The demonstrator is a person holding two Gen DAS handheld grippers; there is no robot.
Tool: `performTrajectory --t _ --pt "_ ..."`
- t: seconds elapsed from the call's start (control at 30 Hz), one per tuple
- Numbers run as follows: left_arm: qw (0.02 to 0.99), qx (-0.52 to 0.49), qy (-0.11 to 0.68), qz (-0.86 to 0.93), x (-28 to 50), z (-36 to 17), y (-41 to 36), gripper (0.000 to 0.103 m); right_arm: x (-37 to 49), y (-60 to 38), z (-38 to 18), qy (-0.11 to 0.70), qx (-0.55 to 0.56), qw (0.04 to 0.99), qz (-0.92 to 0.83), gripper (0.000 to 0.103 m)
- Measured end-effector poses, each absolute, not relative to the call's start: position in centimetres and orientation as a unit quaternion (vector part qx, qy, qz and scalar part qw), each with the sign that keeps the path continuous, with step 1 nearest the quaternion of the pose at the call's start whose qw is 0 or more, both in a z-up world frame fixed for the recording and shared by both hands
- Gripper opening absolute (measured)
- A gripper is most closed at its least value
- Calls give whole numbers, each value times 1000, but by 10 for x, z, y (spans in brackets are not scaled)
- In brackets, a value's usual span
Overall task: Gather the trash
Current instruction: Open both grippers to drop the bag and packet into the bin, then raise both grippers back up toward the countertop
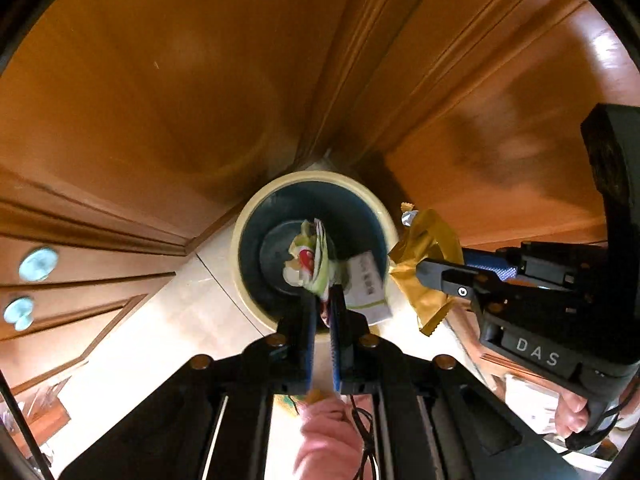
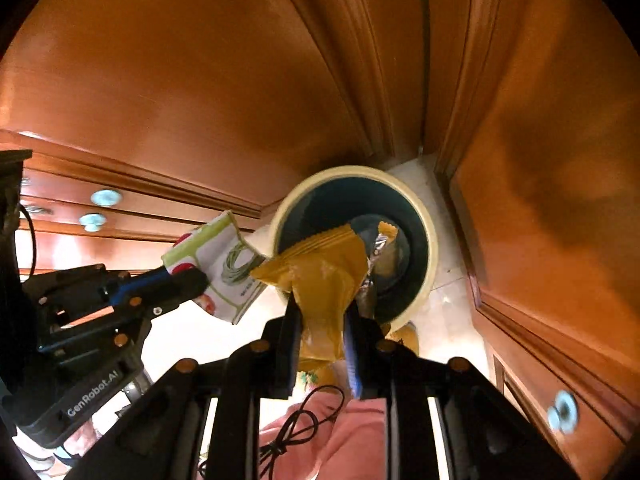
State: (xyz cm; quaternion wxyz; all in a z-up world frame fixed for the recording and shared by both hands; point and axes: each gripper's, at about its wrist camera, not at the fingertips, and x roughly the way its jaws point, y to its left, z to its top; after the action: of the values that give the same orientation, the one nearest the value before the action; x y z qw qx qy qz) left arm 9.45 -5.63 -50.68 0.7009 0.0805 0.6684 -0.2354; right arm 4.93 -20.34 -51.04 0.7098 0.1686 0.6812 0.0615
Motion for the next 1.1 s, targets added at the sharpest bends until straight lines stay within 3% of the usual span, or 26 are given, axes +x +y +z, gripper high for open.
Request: performTrajectory --t 0.03,0.07,0.1,0.2,0.43,0.8,1.1 --pt "702 82 668 -233 96 -514 -55 10 51 -203 -516 682 163 710 59 26" --pt "703 84 668 -230 98 -519 -55 22 53 -202 -523 684 156 711 58 26" --pt "705 84 667 -226 102 -525 -51 40 55 -201 -530 684 152 711 59 26" --pt "714 81 661 -215 106 -533 -45 73 56 -198 -544 691 153 704 65 32" --pt "708 72 673 -203 113 -529 -39 76 54 -200 -542 698 154 697 57 50" --pt "716 65 665 -202 107 -462 -24 76 49 -192 -470 690 149 705 71 51" --pt "743 71 632 -208 103 -344 -17 76 42 -185 -358 666 132 731 68 51"
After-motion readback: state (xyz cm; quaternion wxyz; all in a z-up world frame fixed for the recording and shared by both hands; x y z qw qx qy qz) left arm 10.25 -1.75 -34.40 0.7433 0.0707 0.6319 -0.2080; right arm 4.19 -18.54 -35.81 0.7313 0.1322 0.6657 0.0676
